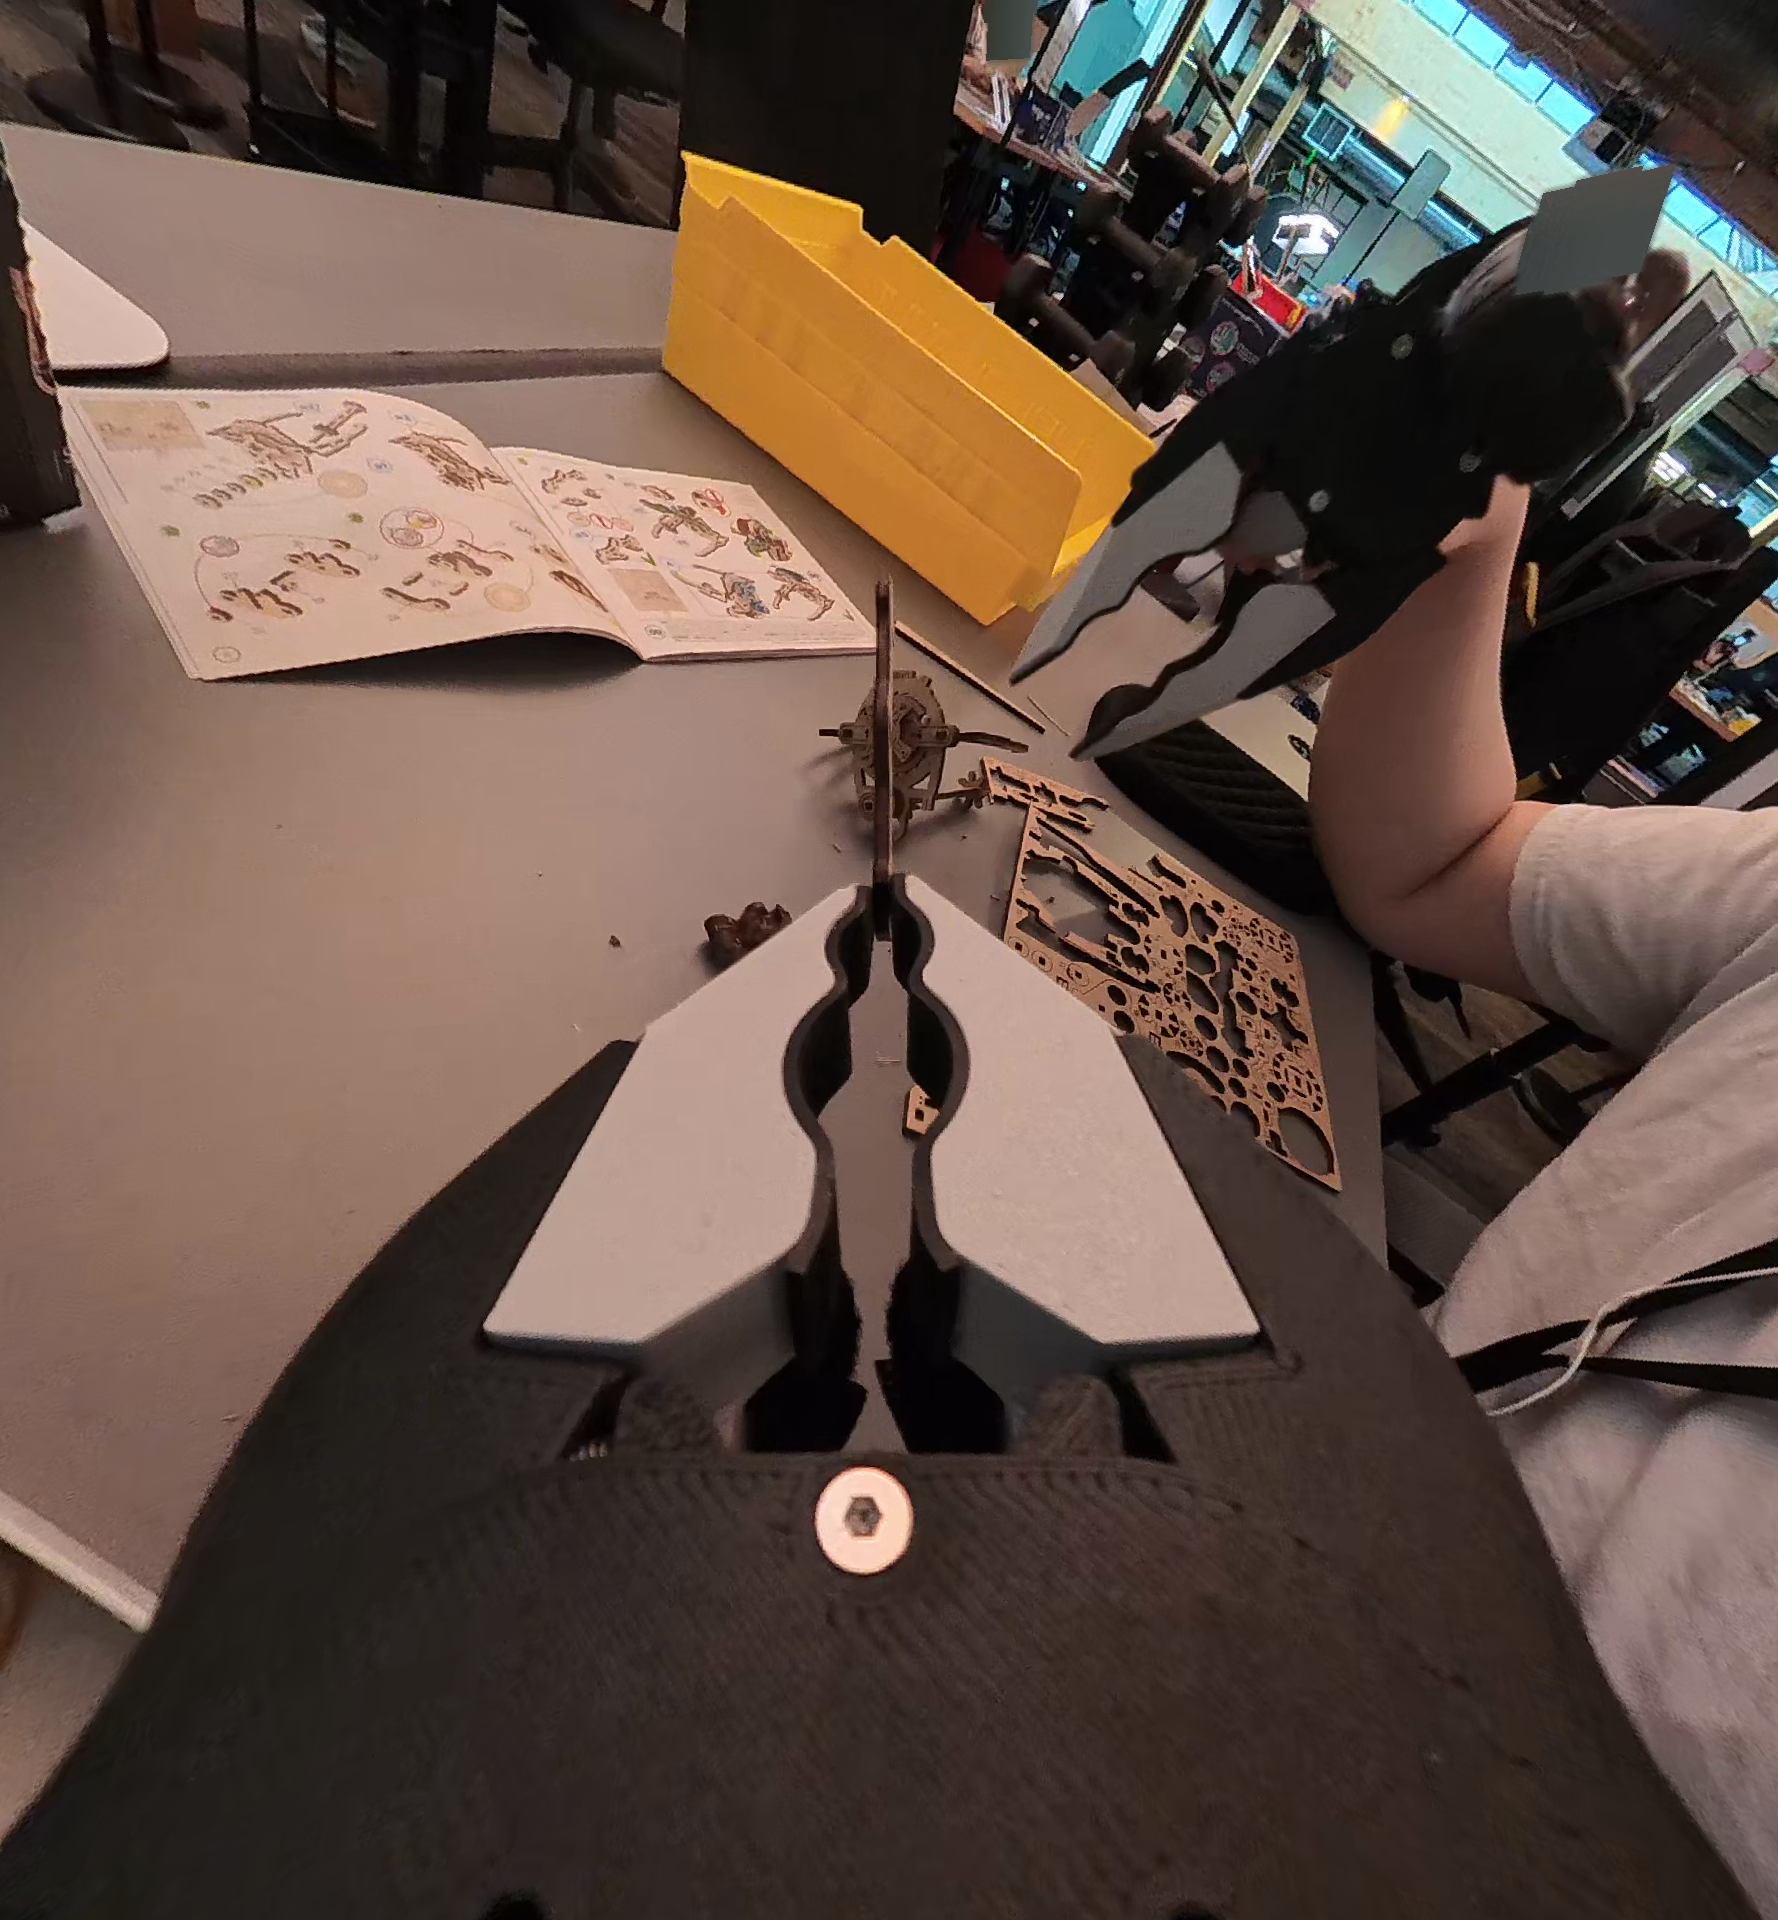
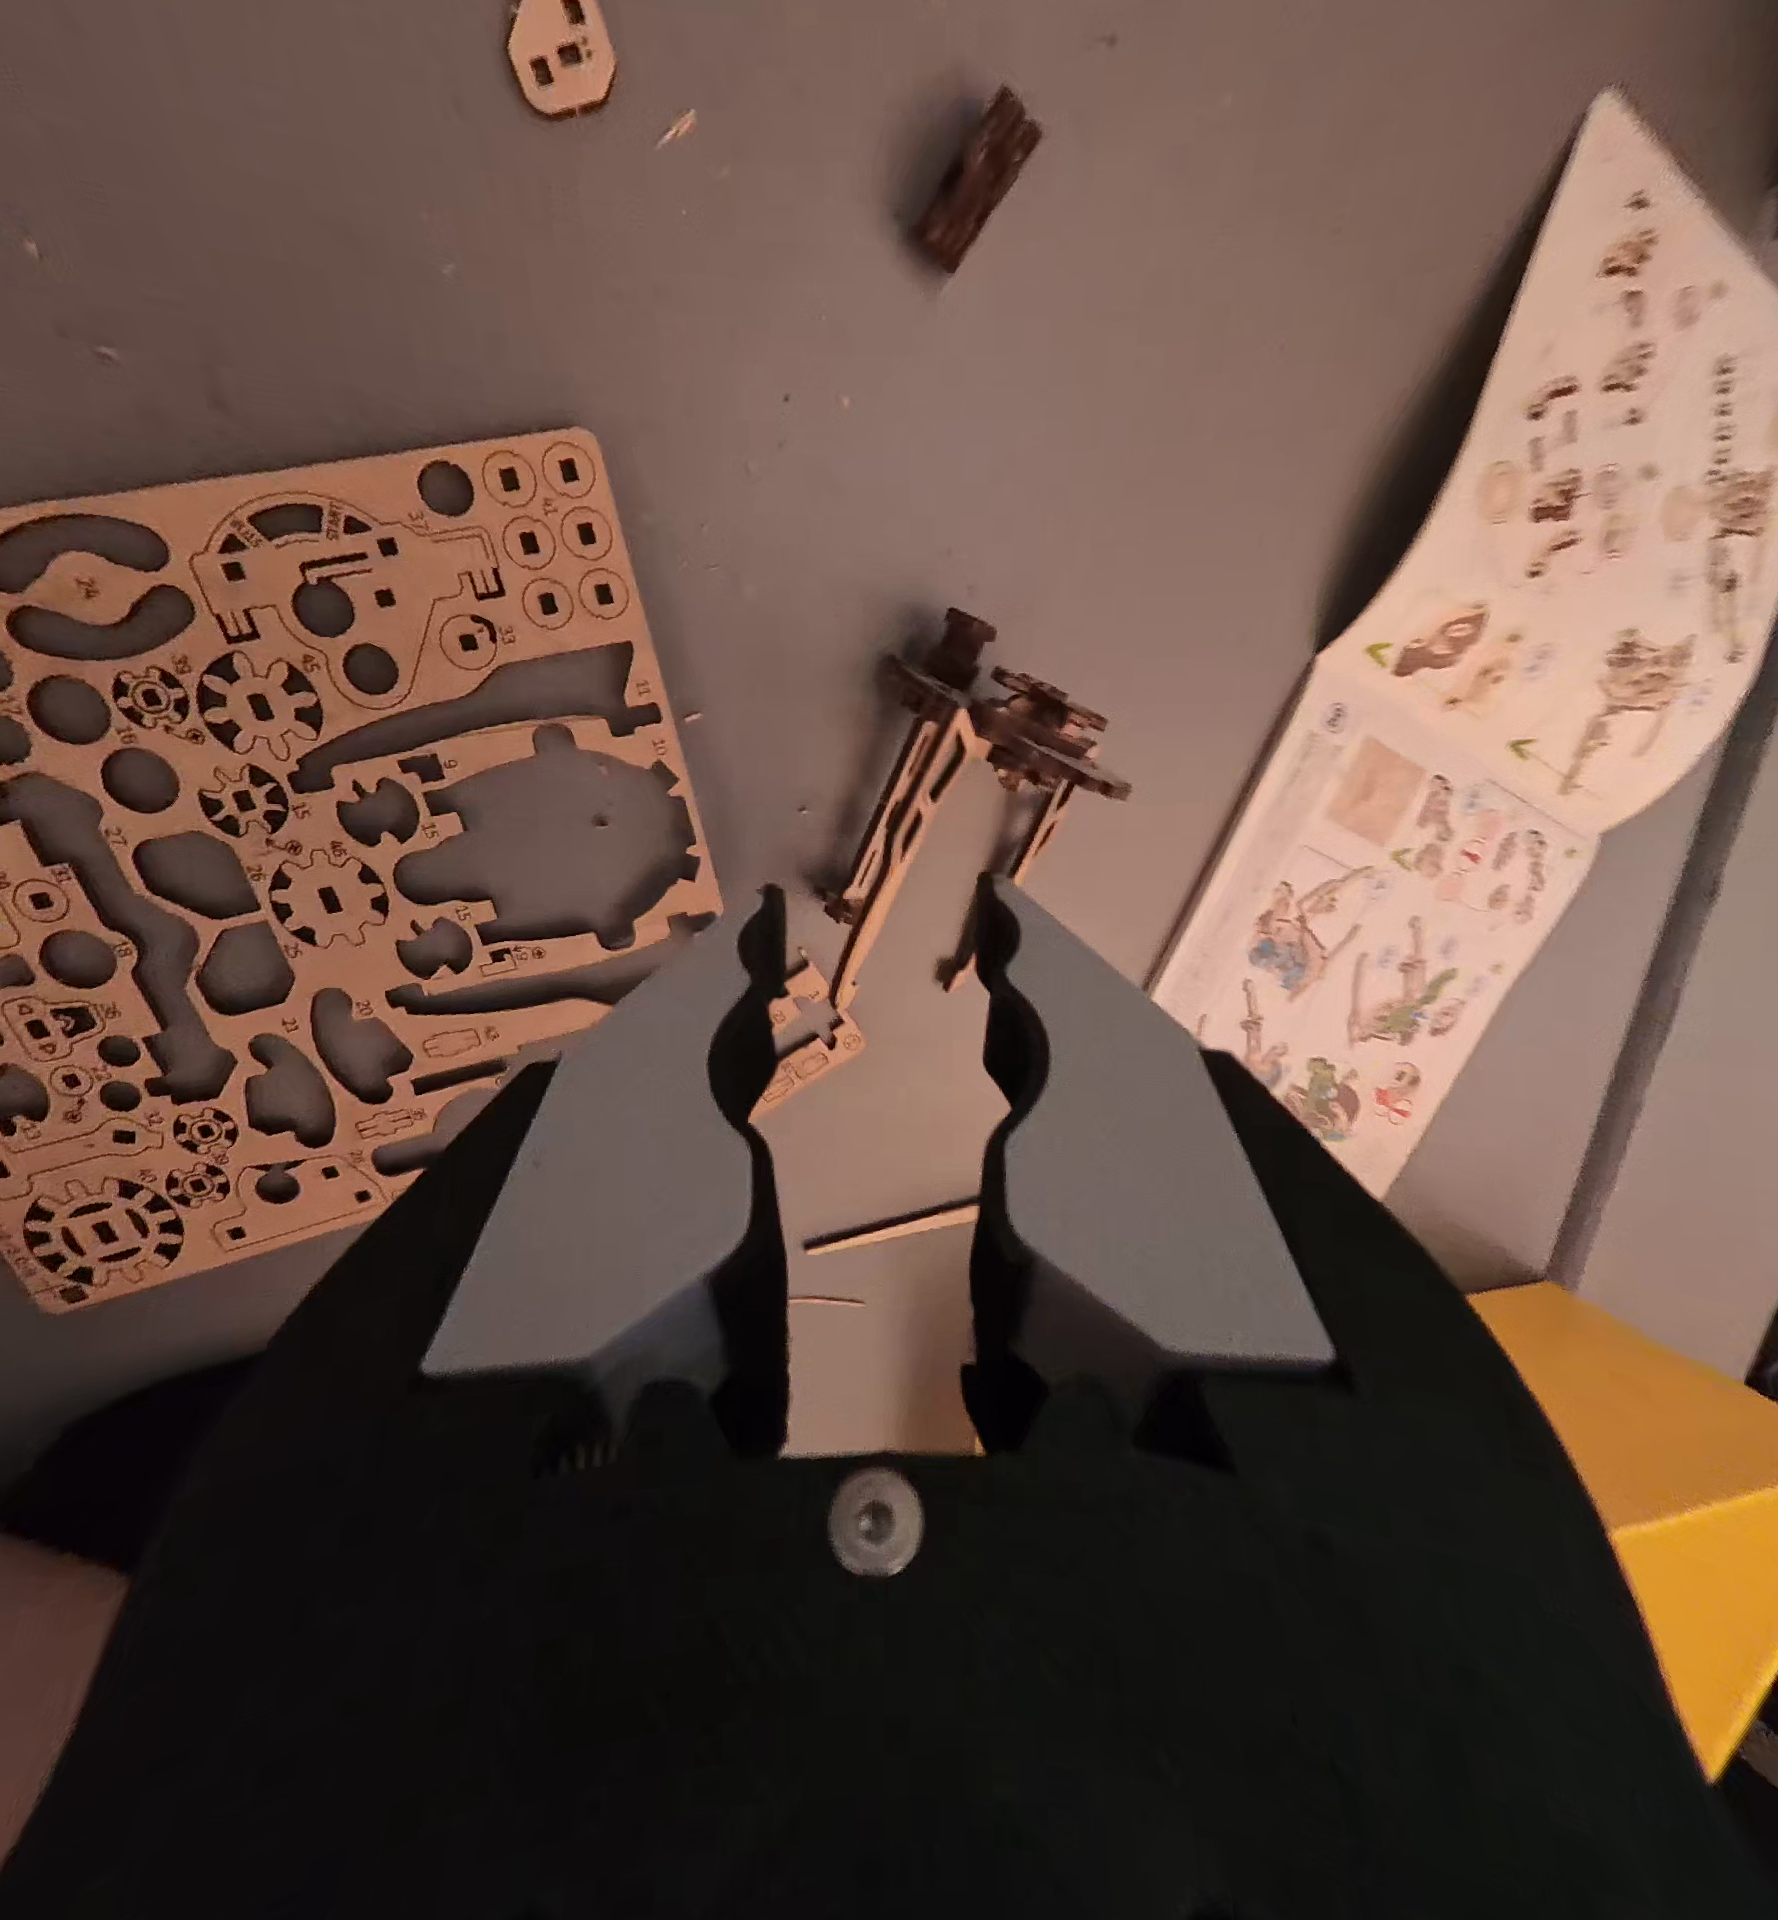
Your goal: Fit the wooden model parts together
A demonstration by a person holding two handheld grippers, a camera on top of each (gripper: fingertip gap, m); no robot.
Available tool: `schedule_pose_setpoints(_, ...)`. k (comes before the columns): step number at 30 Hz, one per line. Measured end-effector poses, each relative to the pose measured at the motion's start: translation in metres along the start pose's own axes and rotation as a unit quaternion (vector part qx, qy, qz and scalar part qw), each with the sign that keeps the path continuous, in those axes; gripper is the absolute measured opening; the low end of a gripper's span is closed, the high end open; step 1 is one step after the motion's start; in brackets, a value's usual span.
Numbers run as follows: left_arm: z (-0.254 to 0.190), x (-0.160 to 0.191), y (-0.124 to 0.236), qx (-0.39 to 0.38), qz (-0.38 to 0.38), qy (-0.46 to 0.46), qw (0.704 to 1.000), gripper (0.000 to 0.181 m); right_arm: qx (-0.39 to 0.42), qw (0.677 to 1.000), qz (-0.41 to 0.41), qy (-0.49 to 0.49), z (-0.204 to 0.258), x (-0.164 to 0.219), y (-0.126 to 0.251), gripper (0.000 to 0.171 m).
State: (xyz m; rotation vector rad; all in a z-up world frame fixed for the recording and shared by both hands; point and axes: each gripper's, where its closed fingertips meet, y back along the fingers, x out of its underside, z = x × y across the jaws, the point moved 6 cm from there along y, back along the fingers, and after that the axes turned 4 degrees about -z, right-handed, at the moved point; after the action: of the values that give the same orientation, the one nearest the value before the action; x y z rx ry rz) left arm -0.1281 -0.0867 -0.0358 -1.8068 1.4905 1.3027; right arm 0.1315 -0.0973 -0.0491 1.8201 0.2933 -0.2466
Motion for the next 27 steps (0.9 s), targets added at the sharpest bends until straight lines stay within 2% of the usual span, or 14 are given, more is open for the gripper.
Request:
schedule_pose_setpoints(7, 0.000, 0.003, -0.003, 0.000, 0.010, 0.001, 1.000, 0.001, -0.001, 0.999, 0.036, 0.013, -0.003, 0.001, -0.029, 0.034)
schedule_pose_setpoints(14, 0.000, 0.004, -0.003, 0.002, 0.013, 0.000, 1.000, 0.001, 0.032, 0.999, 0.017, 0.019, -0.016, 0.001, -0.031, 0.008)
schedule_pose_setpoints(16, 0.000, 0.004, -0.003, 0.001, 0.013, 0.000, 1.000, 0.001, 0.041, 0.999, 0.011, 0.018, -0.019, -0.001, -0.032, 0.005)
schedule_pose_setpoints(27, 0.000, 0.004, -0.003, 0.000, 0.015, 0.000, 1.000, 0.001, 0.117, 0.993, 0.005, -0.011, -0.044, 0.003, -0.037, 0.002)
